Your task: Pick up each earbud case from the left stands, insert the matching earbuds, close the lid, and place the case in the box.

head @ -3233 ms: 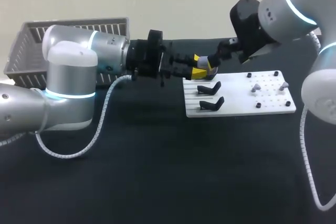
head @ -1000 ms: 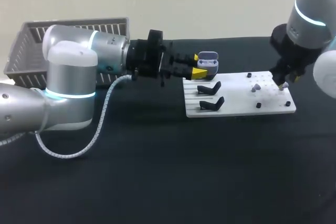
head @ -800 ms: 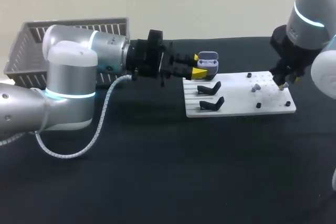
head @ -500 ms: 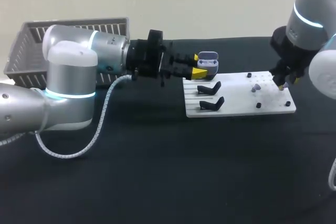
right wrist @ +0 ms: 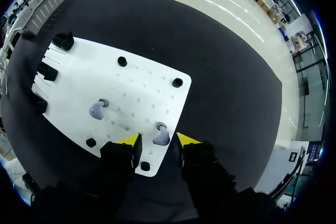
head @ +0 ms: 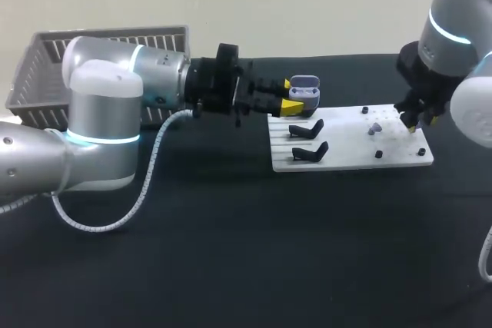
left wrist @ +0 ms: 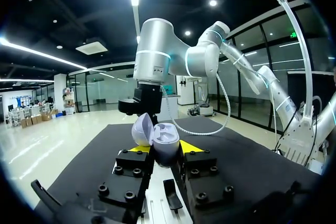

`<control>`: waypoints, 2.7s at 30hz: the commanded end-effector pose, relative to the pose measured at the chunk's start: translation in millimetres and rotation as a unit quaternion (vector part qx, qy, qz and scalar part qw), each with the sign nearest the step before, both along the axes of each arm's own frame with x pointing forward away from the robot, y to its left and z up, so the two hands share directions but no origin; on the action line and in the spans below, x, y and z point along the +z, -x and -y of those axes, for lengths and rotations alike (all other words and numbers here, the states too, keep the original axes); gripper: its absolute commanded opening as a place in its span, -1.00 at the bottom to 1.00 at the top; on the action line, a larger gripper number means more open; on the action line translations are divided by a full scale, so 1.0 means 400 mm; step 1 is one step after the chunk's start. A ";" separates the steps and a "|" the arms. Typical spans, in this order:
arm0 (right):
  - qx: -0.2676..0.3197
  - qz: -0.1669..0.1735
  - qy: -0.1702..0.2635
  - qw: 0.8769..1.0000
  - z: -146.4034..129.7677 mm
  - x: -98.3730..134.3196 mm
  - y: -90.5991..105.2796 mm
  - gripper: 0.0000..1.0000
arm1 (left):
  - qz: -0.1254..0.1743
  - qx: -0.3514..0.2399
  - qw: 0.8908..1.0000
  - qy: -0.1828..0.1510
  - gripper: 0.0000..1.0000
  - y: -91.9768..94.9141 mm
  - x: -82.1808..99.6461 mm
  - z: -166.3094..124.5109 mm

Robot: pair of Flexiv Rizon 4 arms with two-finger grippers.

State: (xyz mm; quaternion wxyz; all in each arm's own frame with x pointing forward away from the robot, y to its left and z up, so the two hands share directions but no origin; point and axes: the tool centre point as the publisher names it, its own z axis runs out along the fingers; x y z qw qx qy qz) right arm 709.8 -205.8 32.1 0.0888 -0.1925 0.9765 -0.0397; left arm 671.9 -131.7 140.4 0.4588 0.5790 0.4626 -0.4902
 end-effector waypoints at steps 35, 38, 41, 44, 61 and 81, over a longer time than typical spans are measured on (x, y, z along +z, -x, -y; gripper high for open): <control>-0.012 0.030 0.016 0.999 -0.005 0.003 0.009 -1.00 | 0.001 0.001 1.000 0.001 -1.00 0.001 -0.002 0.000; -0.016 0.032 0.024 0.999 -0.011 0.018 0.023 -1.00 | 0.001 0.001 1.000 0.001 -1.00 0.001 -0.002 0.000; -0.027 0.036 0.029 0.999 -0.020 0.048 0.038 -1.00 | 0.001 0.001 1.000 0.001 -1.00 0.001 -0.002 0.000; -0.043 0.047 0.031 0.997 -0.037 0.099 0.067 -1.00 | 0.001 0.001 1.000 0.001 -1.00 0.001 -0.002 0.000; -0.165 0.064 -0.019 0.984 -0.319 0.405 0.211 -1.00 | 0.001 0.001 1.000 0.001 -1.00 0.001 -0.002 0.000; -0.175 0.055 -0.010 0.983 -0.428 0.446 0.228 -1.00 | 0.001 0.001 1.000 0.001 -1.00 0.001 -0.002 0.000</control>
